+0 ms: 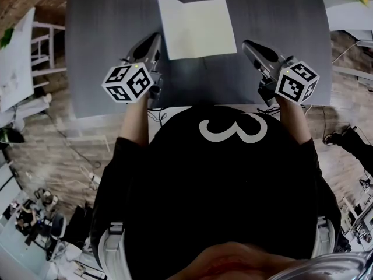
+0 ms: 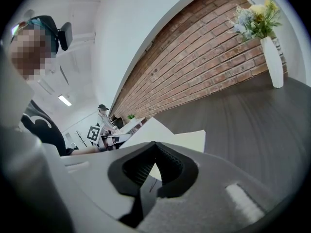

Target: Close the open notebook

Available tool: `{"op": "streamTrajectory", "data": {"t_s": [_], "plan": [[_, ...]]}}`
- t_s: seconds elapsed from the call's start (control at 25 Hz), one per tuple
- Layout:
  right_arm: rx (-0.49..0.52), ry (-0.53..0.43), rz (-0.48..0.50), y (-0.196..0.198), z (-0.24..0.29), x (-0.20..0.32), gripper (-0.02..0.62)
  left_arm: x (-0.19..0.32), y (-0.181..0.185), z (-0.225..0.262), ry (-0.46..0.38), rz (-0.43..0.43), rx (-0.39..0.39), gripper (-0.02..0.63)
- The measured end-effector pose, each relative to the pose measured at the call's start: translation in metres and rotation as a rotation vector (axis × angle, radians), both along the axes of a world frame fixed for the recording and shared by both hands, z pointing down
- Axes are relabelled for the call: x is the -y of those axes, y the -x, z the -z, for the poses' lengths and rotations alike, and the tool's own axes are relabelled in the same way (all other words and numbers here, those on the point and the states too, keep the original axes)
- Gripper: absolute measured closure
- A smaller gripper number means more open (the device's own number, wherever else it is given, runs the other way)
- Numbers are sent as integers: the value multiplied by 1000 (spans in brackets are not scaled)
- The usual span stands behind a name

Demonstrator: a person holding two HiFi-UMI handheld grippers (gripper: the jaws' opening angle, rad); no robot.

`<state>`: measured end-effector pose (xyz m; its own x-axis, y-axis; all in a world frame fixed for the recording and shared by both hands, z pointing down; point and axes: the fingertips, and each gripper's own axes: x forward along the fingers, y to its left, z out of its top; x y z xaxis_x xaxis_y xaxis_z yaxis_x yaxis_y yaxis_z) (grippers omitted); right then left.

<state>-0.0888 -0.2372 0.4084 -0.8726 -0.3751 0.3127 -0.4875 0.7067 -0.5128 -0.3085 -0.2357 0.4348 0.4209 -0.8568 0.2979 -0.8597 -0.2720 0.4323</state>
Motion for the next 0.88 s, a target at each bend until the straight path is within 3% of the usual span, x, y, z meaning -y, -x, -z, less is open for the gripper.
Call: {"op": "streamTrajectory", "data": {"t_s": [0.88], "plan": [[-5, 33, -76, -34, -17, 6, 594, 22, -55, 1, -15, -138, -9, 593]]}}
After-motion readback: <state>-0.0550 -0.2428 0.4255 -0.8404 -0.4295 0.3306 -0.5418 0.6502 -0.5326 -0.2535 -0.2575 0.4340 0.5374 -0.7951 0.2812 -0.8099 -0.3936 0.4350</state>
